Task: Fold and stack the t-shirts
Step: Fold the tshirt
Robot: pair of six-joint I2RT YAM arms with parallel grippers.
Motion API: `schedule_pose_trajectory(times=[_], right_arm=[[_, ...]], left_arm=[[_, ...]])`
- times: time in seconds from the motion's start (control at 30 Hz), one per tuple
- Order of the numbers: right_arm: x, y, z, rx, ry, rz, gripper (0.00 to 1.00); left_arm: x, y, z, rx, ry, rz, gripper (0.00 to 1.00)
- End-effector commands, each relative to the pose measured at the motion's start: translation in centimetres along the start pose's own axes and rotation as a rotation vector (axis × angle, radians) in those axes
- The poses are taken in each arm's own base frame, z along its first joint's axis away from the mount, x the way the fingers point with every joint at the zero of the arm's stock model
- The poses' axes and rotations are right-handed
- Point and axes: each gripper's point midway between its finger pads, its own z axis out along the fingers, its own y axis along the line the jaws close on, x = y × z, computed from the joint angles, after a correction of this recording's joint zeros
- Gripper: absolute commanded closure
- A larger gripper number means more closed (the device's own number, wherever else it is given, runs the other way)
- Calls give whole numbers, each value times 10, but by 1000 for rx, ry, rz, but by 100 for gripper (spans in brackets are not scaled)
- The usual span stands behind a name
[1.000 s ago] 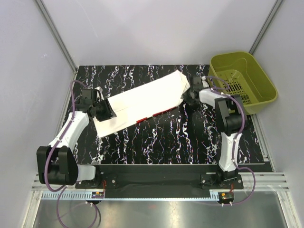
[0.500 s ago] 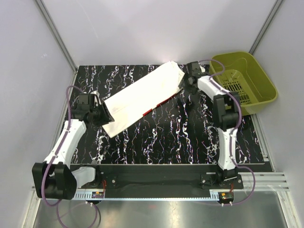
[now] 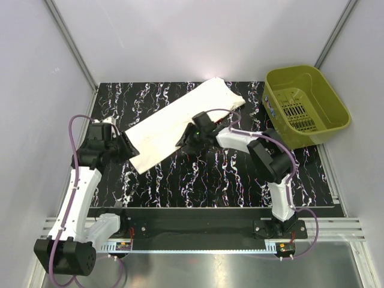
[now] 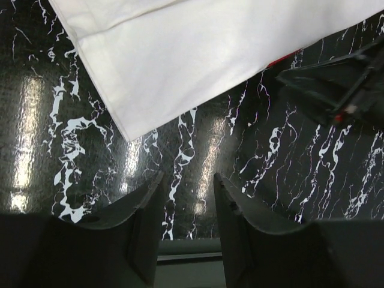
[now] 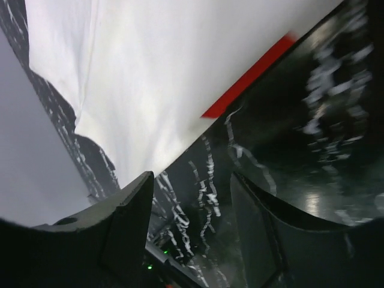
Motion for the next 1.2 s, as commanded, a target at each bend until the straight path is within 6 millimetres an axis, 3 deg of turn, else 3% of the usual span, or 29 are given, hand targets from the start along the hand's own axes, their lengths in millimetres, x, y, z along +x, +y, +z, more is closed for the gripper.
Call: schedule_pose_trajectory(times=[0.0, 0.03, 0.07, 0.17, 0.2, 0.3, 0.4, 0.7, 0.93, 1.07, 1.17], right_arm=[[27, 60, 7, -150, 38, 96, 39], [32, 69, 12, -176, 33, 104, 40], [53, 78, 16, -183, 59, 104, 41], [78, 83, 24, -177, 76, 214, 40], [96, 92, 25, -195, 90, 242, 40], [123, 100, 35, -195, 105, 245, 39], [136, 97, 59, -156, 130, 272, 39], [158, 83, 84, -34, 111, 293, 42], [171, 72, 103, 34, 107, 348, 56], [169, 52, 94, 93, 79, 327, 85], [172, 32, 73, 135, 86, 234, 91]], left_arm=[[-17, -8, -28, 7, -89, -19, 58], [-18, -7, -31, 2, -101, -23, 59], [-20, -7, -34, -5, -117, -26, 59], [-24, -1, -44, -45, -149, -40, 59], [-24, 5, -48, -79, -153, -42, 59], [-30, 21, -57, -178, -195, -60, 59], [-35, 32, -64, -241, -238, -78, 58], [-30, 26, -65, -229, -227, -34, 57], [-37, 17, -69, -233, -240, 32, 55], [-36, 12, -69, -227, -230, 70, 55], [-34, 1, -65, -177, -206, 131, 55]])
